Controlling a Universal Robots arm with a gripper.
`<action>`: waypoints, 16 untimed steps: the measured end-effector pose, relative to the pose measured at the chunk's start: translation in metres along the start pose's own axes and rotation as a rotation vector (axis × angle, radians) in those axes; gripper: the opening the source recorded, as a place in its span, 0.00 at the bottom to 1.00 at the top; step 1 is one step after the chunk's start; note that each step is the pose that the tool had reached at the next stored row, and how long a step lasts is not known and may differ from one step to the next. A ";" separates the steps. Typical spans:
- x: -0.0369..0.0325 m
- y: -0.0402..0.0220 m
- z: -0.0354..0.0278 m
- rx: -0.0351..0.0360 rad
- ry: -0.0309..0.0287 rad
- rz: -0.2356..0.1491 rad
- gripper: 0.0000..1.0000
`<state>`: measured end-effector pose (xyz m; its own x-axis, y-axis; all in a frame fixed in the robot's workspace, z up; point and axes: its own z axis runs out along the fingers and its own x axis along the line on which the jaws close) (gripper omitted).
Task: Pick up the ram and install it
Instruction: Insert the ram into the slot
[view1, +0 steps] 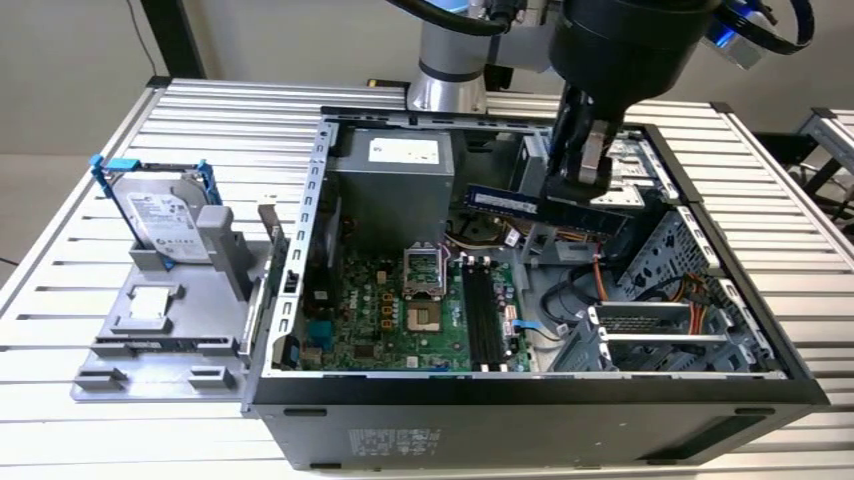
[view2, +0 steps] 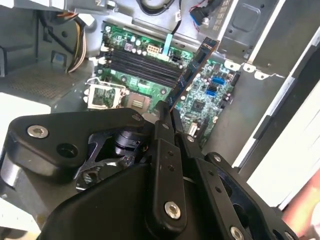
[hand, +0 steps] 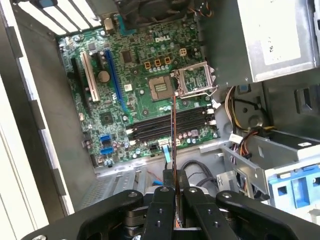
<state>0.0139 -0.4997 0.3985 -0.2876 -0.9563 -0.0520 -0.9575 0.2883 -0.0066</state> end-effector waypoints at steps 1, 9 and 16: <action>0.0000 0.0000 0.0000 0.0008 0.0001 0.016 0.00; 0.0000 0.0000 0.0000 0.0072 0.0009 0.139 0.00; 0.0000 0.0000 0.0000 0.0126 0.0016 0.241 0.00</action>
<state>0.0138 -0.4997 0.3985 -0.5083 -0.8596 -0.0520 -0.8606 0.5093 -0.0066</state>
